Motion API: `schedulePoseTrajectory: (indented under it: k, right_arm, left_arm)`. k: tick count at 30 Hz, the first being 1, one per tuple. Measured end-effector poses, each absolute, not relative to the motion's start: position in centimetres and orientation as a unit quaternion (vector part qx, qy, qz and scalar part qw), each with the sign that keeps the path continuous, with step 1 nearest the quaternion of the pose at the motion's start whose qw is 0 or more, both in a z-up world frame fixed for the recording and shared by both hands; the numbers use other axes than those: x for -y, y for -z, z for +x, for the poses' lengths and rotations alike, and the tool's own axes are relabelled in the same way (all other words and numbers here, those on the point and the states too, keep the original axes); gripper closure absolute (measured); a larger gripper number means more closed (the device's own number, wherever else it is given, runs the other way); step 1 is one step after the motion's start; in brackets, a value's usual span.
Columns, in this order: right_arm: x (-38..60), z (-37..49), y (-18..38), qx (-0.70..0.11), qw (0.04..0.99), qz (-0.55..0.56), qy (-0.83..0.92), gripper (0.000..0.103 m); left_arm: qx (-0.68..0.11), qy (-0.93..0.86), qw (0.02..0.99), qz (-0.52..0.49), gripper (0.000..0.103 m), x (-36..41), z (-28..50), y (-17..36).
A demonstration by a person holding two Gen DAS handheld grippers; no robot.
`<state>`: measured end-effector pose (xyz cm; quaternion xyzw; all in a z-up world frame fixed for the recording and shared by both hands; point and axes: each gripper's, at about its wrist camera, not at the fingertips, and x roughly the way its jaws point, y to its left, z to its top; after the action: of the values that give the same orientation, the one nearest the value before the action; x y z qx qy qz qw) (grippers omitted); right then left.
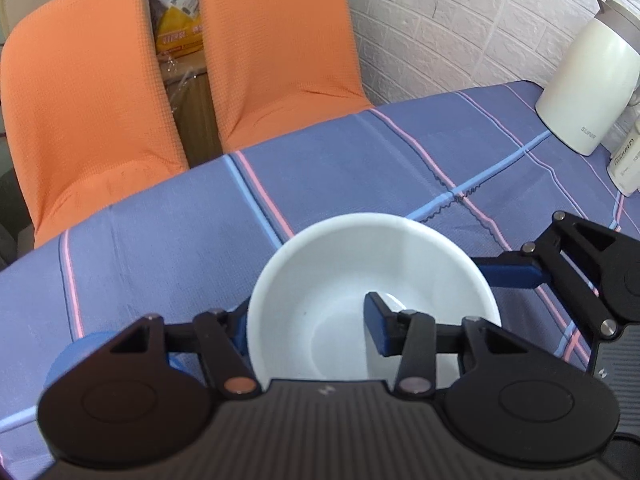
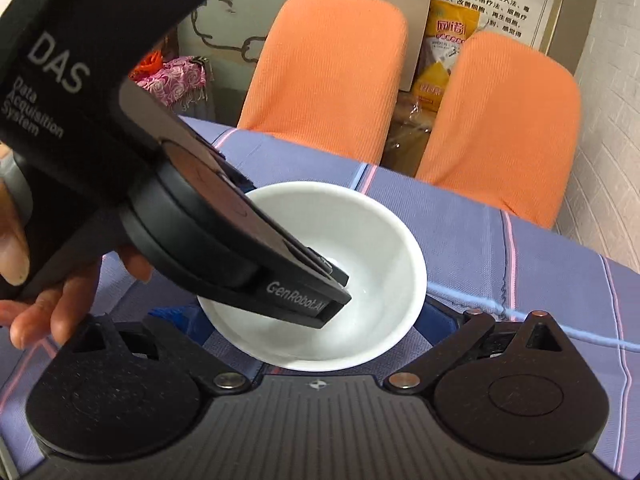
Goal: Organize plates and bowls
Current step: 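Lower the white bowl into the steel bowl and open the left tool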
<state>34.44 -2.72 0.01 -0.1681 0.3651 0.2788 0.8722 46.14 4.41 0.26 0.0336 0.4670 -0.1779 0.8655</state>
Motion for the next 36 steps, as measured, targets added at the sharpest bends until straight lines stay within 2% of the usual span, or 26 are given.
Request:
schedulePoseTrajectory:
  k: [9, 14, 25, 36]
  right_arm:
    - [4.0, 33.5, -0.7, -0.388, 0.866, -0.116, -0.294, 0.014]
    - [4.3, 32.0, -1.4, -0.383, 0.867, -0.122, -0.295, 0.014]
    - [8.1, 22.7, -4.5, -0.353, 0.879, -0.136, -0.291, 0.013]
    - [13.5, 15.2, -3.9, -0.376, 0.881, -0.146, -0.247, 0.012]
  left_arm:
    - [-0.46, 0.187, 0.868, 0.035, 0.058, -4.2, 43.0, -1.1]
    - [-0.444, 0.19, 0.875, 0.041, 0.058, -3.7, 40.2, -2.4]
    - [-0.422, 0.216, 0.88, 0.028, 0.056, 0.4, 29.2, -5.5]
    - [-0.424, 0.25, 0.869, 0.056, 0.053, 6.3, 22.3, -2.6]
